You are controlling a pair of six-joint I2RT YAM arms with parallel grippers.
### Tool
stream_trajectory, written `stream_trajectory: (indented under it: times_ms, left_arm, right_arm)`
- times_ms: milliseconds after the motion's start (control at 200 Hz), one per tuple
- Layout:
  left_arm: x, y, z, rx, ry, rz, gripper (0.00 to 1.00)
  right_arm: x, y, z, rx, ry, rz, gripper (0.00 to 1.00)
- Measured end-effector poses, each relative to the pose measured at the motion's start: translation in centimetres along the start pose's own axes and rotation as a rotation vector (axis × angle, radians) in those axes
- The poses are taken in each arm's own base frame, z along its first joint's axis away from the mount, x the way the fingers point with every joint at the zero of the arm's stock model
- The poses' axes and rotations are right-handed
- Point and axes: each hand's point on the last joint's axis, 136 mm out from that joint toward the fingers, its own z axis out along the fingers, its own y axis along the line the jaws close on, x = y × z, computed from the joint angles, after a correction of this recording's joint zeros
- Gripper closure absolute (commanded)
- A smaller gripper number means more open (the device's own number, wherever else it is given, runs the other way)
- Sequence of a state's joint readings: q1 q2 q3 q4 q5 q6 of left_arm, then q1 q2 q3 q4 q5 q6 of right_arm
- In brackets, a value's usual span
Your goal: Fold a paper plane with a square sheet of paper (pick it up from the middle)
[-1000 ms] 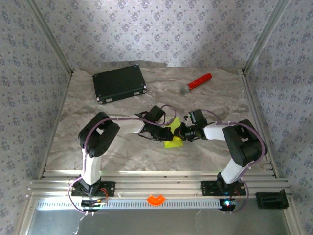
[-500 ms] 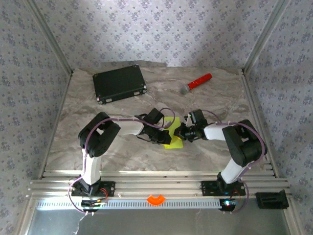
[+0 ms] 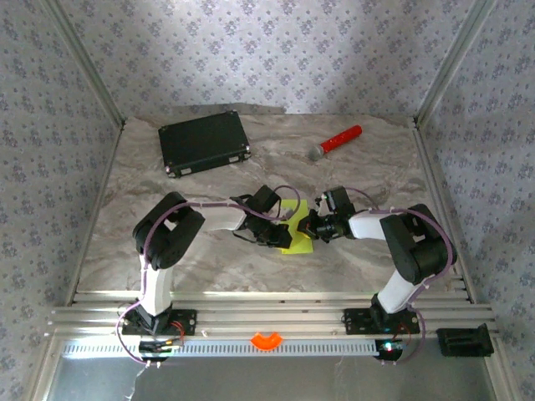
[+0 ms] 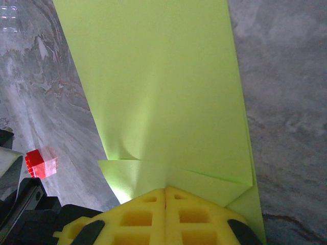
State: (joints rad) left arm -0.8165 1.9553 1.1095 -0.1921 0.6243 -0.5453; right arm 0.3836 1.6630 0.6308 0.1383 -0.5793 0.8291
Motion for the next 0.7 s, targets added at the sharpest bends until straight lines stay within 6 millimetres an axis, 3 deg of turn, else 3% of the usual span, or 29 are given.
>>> stream_trajectory:
  times_ms: [700]
  left_arm:
    - [2.7,1.2,-1.1,-0.07,0.009,0.037,0.9]
  right_arm:
    - [0.4,-0.2,-0.2,-0.003,0.012,0.006,1.0]
